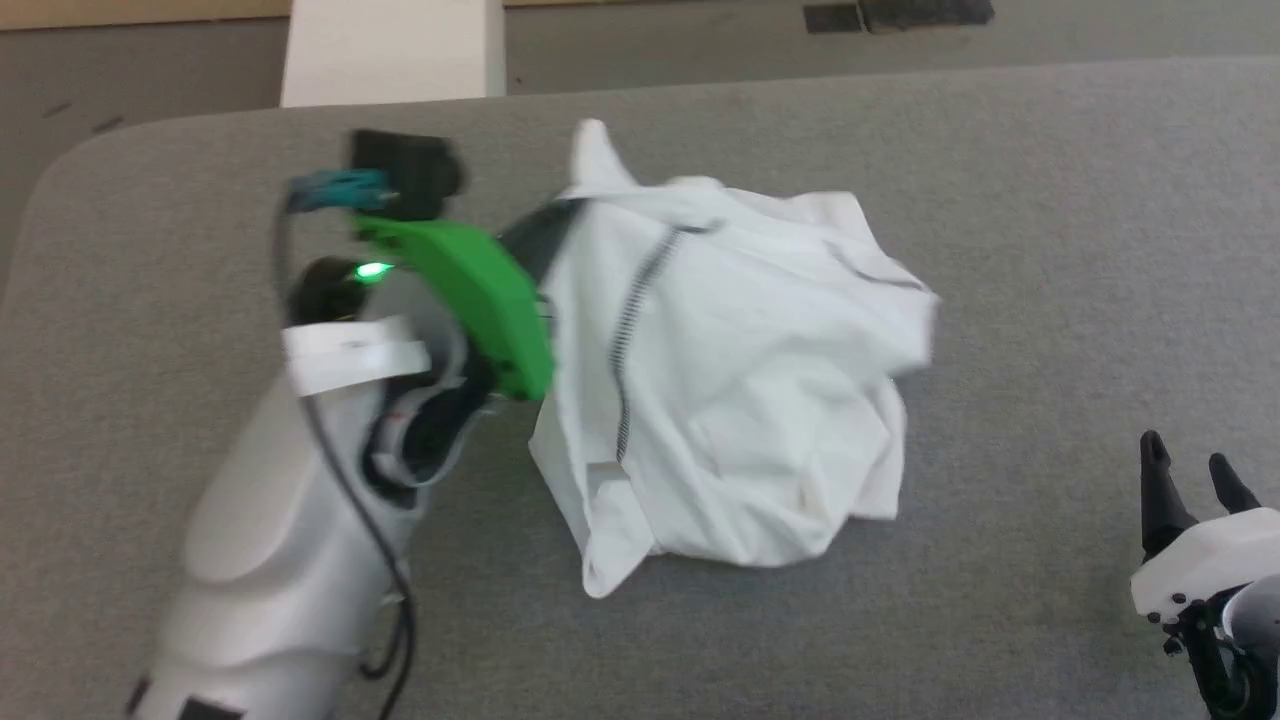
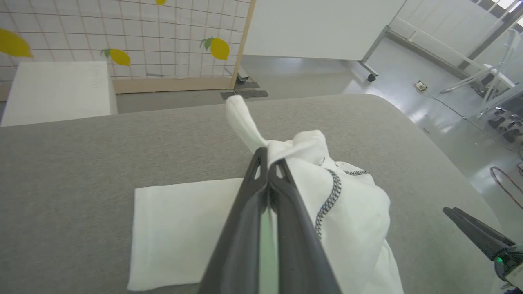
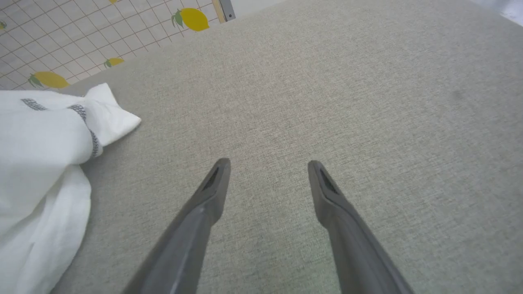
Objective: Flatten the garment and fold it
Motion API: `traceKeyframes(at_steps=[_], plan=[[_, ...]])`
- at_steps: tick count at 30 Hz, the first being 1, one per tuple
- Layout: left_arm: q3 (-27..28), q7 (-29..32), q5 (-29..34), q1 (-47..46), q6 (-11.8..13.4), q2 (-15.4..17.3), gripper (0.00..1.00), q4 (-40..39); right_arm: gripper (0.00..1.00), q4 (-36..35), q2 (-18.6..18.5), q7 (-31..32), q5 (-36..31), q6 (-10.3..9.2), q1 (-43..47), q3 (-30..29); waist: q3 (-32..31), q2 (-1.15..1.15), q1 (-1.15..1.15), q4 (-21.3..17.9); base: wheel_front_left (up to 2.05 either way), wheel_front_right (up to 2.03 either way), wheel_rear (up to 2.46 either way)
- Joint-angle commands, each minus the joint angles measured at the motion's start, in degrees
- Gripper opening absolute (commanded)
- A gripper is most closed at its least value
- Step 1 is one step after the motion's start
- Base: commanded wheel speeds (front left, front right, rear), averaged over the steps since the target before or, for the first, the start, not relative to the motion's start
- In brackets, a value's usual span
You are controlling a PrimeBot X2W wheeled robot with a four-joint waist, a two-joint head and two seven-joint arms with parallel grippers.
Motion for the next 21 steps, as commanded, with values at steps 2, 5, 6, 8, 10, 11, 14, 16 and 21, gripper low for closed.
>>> traceKeyframes(at_steps=[2,5,6,8,10,11,14,16,21], plan=[[4.04,-1.5,-0.49,4.83,3.73,3.37,0.0,-2.49,1.0,-0.29,-0.03,0.36,-0.42,-0.06,0.82,0.22,-3.39,0.0,-0.01,3.52,0.0,0.0,0.0],[9.28,-2.94,-1.09,11.2,8.77,6.38,0.0,-4.71,1.0,-0.7,-0.03,0.71,-0.5,-0.06,1.21,0.5,-4.52,0.0,-0.01,4.92,0.0,0.0,0.0],[11.42,-3.57,-1.2,14.1,10.98,7.43,0.0,-5.13,1.0,-0.8,-0.03,0.88,-0.57,-0.06,1.36,0.71,-4.9,0.0,-0.01,5.32,0.0,0.0,0.0],[14.56,-4.32,-1.54,19.63,14.48,8.7,0.0,-5.53,1.0,-0.97,-0.03,1.06,-0.58,-0.06,1.67,0.88,-5.47,0.0,-0.01,5.98,0.0,0.0,0.0],[16.59,-4.44,-2.55,24.81,16.6,8.99,0.0,-5.09,1.0,-1.25,-0.03,1.33,-0.6,-0.06,2.08,0.98,-5.71,0.0,-0.01,6.73,0.0,0.0,0.0],[16.96,-4.27,-3.12,26.73,16.92,8.89,0.0,-4.67,1.0,-1.38,-0.03,1.47,-0.62,-0.06,2.25,1.16,-5.81,0.0,-0.01,7.0,0.0,0.0,0.0],[17.73,-4.87,-5.35,30.39,16.84,7.08,0.22,-3.55,1.0,-1.85,-0.03,2.03,-0.75,-0.06,2.48,1.97,-5.74,0.0,-0.01,7.9,0.0,0.0,0.0],[18.75,-7.15,-6.33,31.0,16.43,5.64,1.0,-3.76,1.0,-2.2,-0.03,2.41,-0.87,-0.06,2.27,3.3,-5.76,0.0,-0.01,8.18,0.0,0.0,0.0],[21.38,-21.44,-0.62,32.45,15.13,6.04,1.0,-6.5,1.0,-2.38,-0.03,3.89,-0.45,-0.06,-2.55,13.31,-5.17,0.0,-0.01,7.71,0.0,0.0,0.0]])
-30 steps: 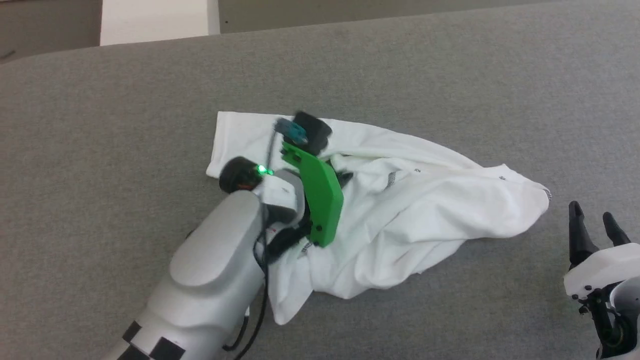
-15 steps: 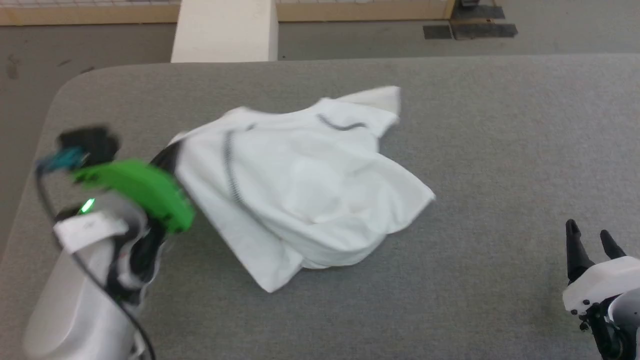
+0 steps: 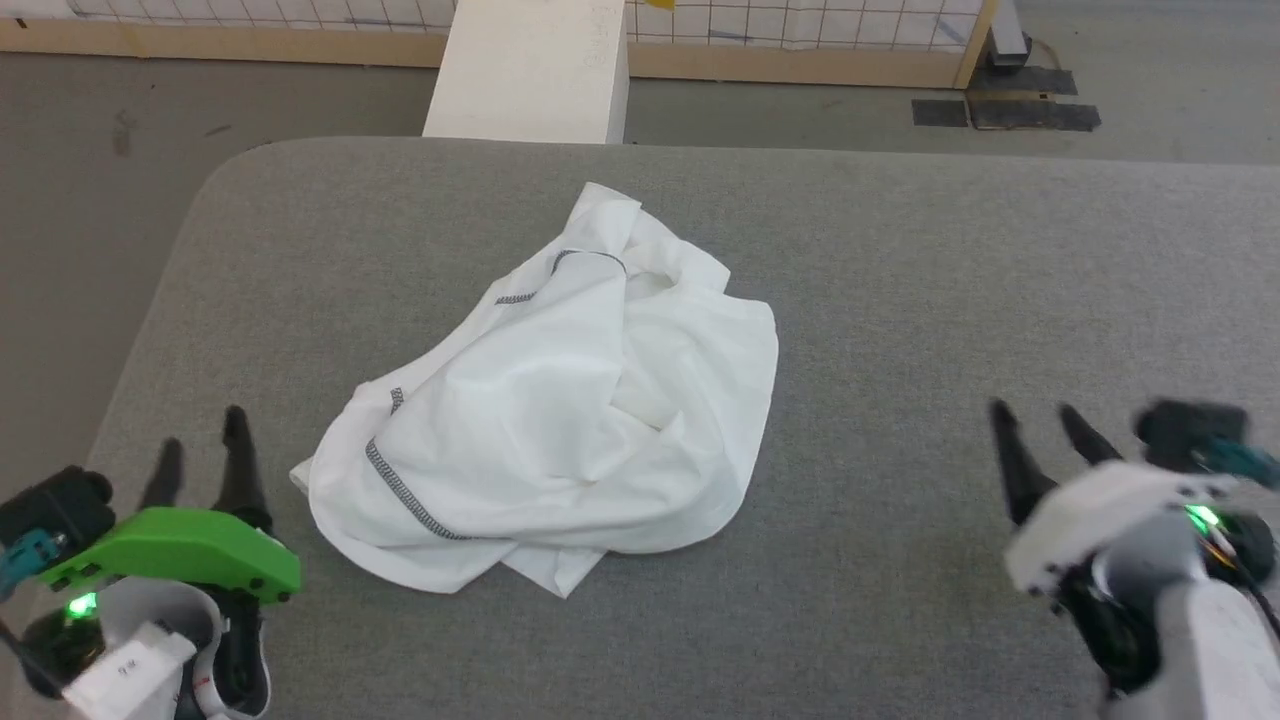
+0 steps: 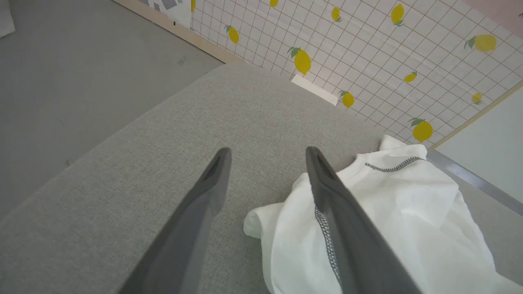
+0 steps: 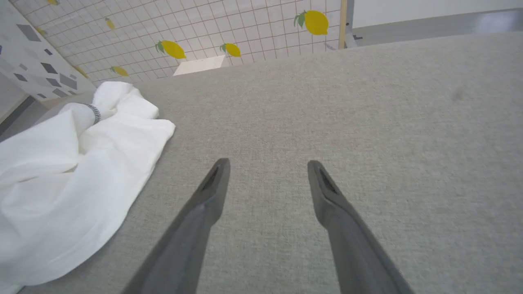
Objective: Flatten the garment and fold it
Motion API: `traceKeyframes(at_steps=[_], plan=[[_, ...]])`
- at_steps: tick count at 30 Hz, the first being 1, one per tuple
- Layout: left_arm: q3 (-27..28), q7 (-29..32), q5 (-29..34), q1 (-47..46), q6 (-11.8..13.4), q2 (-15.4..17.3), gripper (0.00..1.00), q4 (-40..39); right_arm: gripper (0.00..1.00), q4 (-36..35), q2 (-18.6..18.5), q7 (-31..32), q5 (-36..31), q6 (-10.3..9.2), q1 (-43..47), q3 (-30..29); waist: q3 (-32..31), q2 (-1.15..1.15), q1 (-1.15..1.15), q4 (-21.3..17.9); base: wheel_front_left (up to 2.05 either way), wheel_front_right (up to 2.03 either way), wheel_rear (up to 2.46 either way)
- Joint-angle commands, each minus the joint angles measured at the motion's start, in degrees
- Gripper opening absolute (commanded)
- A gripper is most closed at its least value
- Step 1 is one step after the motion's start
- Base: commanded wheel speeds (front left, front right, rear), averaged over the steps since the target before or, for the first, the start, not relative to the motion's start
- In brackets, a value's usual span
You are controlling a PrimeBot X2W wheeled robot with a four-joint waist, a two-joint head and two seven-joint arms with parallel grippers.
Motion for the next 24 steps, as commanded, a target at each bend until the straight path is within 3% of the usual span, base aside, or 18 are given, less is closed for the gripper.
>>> traceKeyframes(at_steps=[1,3,5,11,17,24], plan=[[-0.15,-2.82,2.64,1.55,-0.33,0.73,1.0,-0.27,1.0,0.17,-0.01,0.44,-0.18,-0.06,-2.68,2.41,0.35,0.0,0.0,-0.27,0.0,0.0,0.0],[-0.53,-9.73,6.39,2.22,-0.75,0.68,1.0,-1.12,1.0,1.81,-0.01,1.58,-0.61,-0.06,-6.55,7.16,0.99,0.0,0.0,0.02,0.0,0.0,0.0],[-1.77,-12.99,9.53,2.67,-1.46,0.53,1.0,-1.65,1.0,4.36,-0.01,3.39,-1.94,-0.06,-10.68,11.02,1.66,0.0,0.0,0.6,0.0,0.0,0.0],[-4.42,-15.06,17.61,1.5,-3.33,-1.9,1.0,-4.45,1.0,16.51,-0.01,11.83,-7.95,-0.06,-25.36,19.42,5.07,0.0,0.0,4.5,0.0,0.0,0.0],[-4.3,-15.12,21.93,-0.27,-5.88,-6.5,1.0,-6.83,1.0,27.68,-0.01,18.65,-15.53,-0.06,-35.21,20.09,9.09,0.0,0.0,8.94,0.0,0.0,0.0],[-3.71,-15.13,24.48,-1.5,-9.05,-11.39,1.0,-7.1,1.0,35.9,-0.02,18.95,-21.61,-0.06,-38.65,18.55,12.64,0.0,0.0,11.96,0.0,0.0,0.0]])
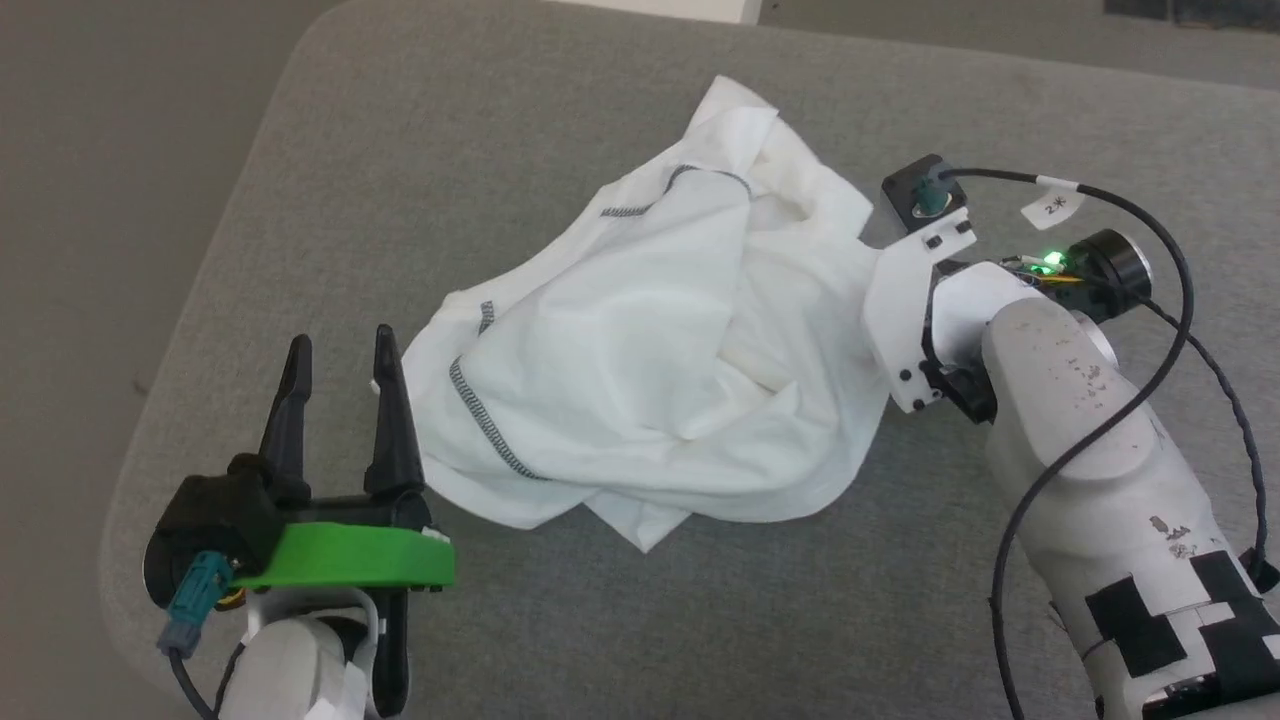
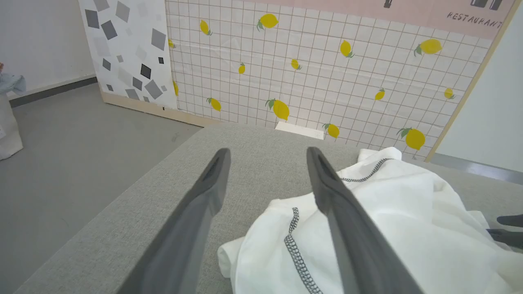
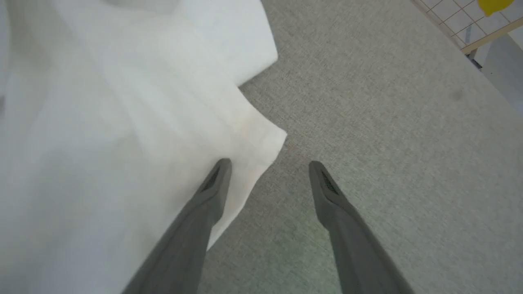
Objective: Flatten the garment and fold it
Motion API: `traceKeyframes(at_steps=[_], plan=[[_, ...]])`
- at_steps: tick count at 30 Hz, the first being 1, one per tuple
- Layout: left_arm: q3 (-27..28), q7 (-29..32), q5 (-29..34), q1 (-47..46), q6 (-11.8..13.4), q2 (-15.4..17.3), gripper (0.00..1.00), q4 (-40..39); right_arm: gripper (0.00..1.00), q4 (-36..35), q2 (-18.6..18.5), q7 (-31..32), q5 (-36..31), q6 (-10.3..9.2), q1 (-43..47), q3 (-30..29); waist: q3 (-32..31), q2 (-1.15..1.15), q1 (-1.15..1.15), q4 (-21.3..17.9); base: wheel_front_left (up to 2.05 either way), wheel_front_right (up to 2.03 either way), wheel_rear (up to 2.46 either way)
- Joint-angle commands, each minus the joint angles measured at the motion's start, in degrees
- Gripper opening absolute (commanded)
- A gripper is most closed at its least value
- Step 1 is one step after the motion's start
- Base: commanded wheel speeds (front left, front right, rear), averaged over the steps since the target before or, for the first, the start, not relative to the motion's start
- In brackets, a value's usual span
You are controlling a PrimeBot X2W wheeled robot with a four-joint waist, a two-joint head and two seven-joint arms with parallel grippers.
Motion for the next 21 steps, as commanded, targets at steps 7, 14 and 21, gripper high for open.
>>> traceKeyframes(at_steps=[7,14,21], plan=[[2.46,-0.26,2.19,-0.65,-2.51,-2.32,1.0,0.85,0.13,4.75,-0.02,-2.55,2.97,-0.08,-0.1,1.94,2.77,0.0,0.0,2.44,0.0,0.0,0.0],[4.12,-0.27,3.61,-0.29,-3.62,-3.13,1.0,1.93,0.0,0.86,-1.57,-11.14,9.64,-0.08,0.53,1.44,-0.33,0.0,0.0,-0.11,0.0,0.0,0.0],[5.5,-0.27,4.69,1.8,-4.32,-3.37,1.0,2.4,0.0,-13.35,-6.04,-18.35,16.08,-0.08,8.8,-8.05,-5.83,0.0,0.0,-3.89,0.0,0.0,0.0]])
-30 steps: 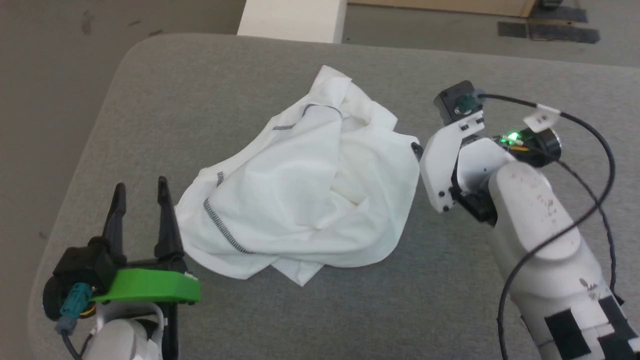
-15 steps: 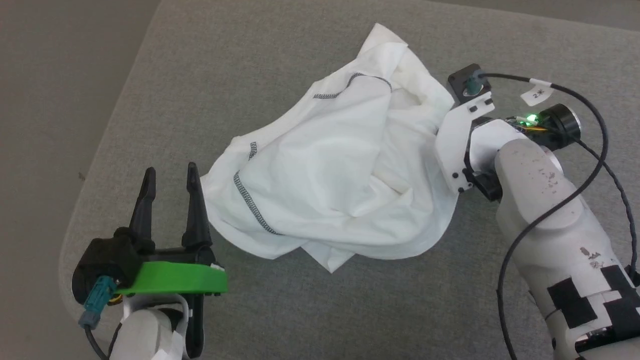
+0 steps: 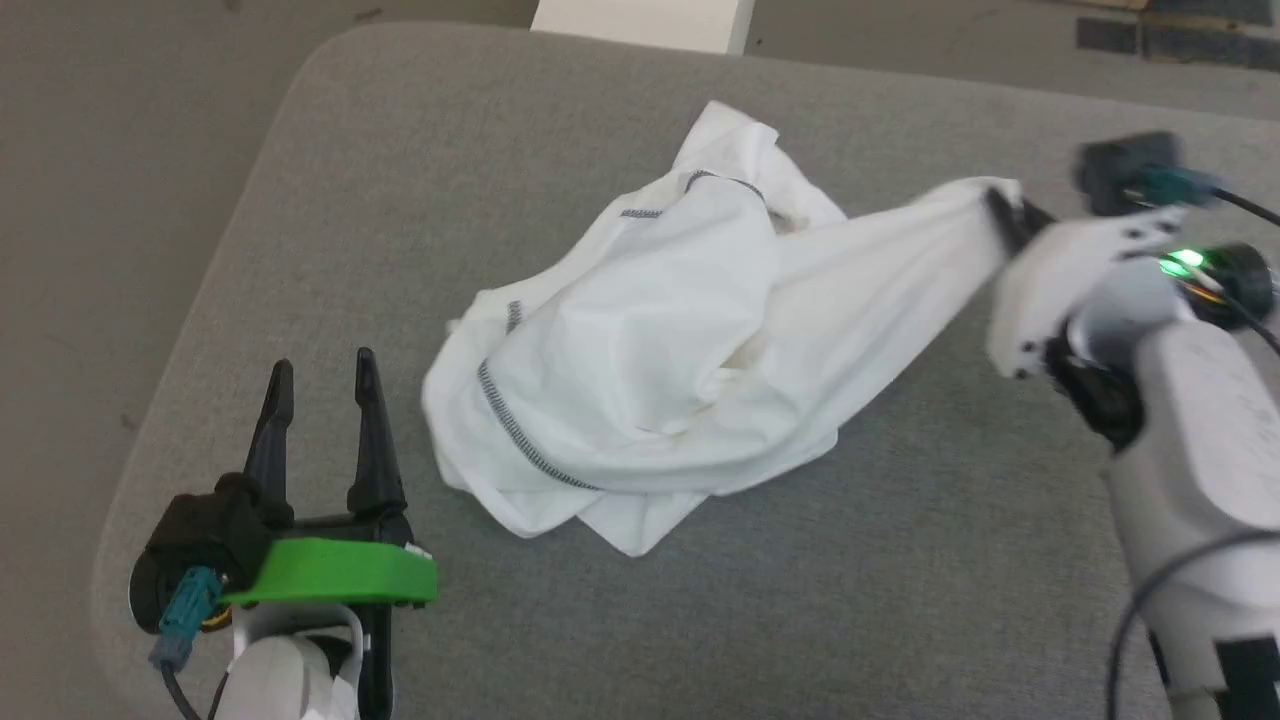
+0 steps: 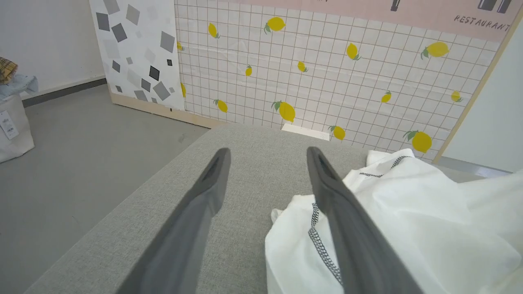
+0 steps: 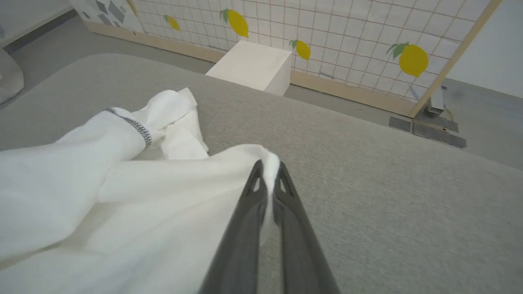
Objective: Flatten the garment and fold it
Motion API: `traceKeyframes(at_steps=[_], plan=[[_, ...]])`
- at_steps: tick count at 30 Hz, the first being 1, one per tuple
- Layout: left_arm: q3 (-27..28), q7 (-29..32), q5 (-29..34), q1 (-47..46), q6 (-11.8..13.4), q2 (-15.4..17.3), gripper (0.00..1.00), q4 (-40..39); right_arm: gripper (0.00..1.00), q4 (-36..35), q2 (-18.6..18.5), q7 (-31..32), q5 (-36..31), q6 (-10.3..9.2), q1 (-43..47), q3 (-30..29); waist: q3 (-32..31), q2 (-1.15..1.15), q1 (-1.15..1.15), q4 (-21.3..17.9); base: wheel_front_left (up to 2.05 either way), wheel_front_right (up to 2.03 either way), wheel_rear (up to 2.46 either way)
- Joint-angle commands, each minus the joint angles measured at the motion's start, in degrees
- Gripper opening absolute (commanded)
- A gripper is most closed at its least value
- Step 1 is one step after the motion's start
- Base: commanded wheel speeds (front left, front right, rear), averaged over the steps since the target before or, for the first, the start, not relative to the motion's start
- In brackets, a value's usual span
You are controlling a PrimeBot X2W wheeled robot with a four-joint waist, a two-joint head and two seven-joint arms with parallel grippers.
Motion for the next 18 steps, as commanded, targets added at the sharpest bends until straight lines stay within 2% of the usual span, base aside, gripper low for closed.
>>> traceKeyframes(at_steps=[1,5,9,11,14,18], plan=[[0.16,-0.27,1.05,1.11,-0.55,-0.17,1.0,0.19,0.0,-3.72,-1.02,-0.56,0.57,-0.09,3.66,-3.06,-4.0,0.0,0.0,-3.63,0.0,0.0,0.0],[0.25,-0.27,1.28,2.13,-0.89,-0.21,1.0,0.43,0.0,-17.51,-0.61,1.58,-0.48,-0.09,14.16,-13.78,-5.86,0.0,0.0,-5.96,0.0,0.0,0.0],[0.41,-0.27,1.22,2.7,-1.09,-0.01,1.0,0.76,0.0,-33.58,3.34,8.55,-2.61,-0.09,26.76,-23.7,-6.49,0.0,0.0,-9.01,0.0,0.0,0.0],[0.42,-0.27,1.18,2.84,-1.03,0.06,1.0,0.91,0.0,-38.94,4.69,13.22,-2.38,-0.09,32.55,-26.57,-6.48,0.0,0.0,-10.3,0.0,0.0,0.0],[0.34,-0.27,0.98,2.86,-0.94,0.06,1.0,1.23,0.0,-42.4,5.45,21.02,-0.98,-0.09,40.72,-28.31,-6.5,0.0,0.0,-11.74,0.0,0.0,0.0],[0.01,-0.09,0.79,2.55,-0.84,0.06,1.0,1.72,0.0,-41.08,5.57,32.89,4.9,-0.09,50.13,-27.12,-6.3,0.0,0.0,-12.72,0.0,0.0,0.0]])
